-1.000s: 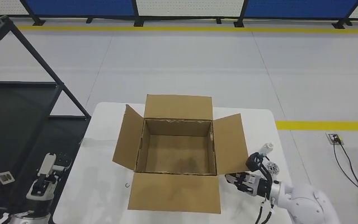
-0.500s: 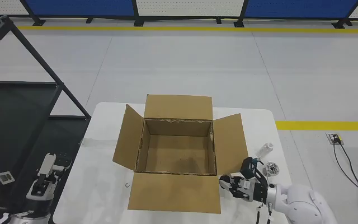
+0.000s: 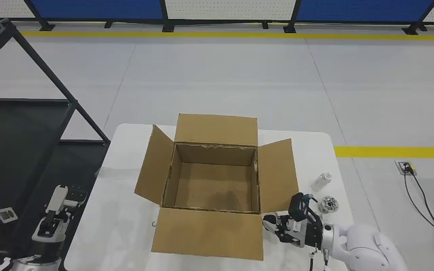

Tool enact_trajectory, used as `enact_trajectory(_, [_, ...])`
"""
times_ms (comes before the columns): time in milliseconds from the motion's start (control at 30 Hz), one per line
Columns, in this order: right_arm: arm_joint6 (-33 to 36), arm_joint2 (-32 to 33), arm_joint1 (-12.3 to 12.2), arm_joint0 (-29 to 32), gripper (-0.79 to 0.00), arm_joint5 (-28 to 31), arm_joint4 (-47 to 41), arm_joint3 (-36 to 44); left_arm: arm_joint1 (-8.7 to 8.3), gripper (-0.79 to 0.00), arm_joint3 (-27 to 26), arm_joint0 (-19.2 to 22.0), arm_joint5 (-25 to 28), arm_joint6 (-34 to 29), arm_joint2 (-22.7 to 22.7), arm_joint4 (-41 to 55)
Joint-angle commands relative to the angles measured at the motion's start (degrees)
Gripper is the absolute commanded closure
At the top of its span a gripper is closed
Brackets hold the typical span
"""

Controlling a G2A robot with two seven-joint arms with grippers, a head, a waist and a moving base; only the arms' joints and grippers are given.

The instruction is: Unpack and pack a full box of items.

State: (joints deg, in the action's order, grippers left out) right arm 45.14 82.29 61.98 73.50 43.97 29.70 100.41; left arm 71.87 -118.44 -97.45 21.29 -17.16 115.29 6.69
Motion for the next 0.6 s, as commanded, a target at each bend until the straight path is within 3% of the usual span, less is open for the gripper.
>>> enact_trajectory(0, [-0.02,-0.32,-0.14,-0.18,0.000,0.23,0.07,-0.05,0.00,-0.785,0.00,0.00,0.00,0.00,0.00,0.00])
enact_trajectory(233, [-0.85,2.15,-0.89,0.97,0.000,-0.63,0.50,0.18,0.00,-0.785,0.00,0.00,0.00,0.00,0.00,0.00])
enact_trajectory(267, [-0.58,2.87,-1.08,1.41,-0.034,-0.66,0.51,0.31,0.00,-0.785,0.00,0.00,0.00,0.00,0.00,0.00])
enact_trajectory(333, [-0.19,4.20,-1.40,2.37,-0.274,-1.28,0.67,1.09,0.00,-0.785,0.00,0.00,0.00,0.00,0.00,0.00])
enact_trajectory(433, [0.07,6.51,-1.94,4.39,-0.422,-1.16,0.49,2.52,0.00,-0.785,0.00,0.00,0.00,0.00,0.00,0.00])
enact_trajectory(567, [-1.20,9.24,-2.41,6.90,-0.773,-1.39,0.38,4.16,0.00,-0.785,0.00,0.00,0.00,0.00,0.00,0.00])
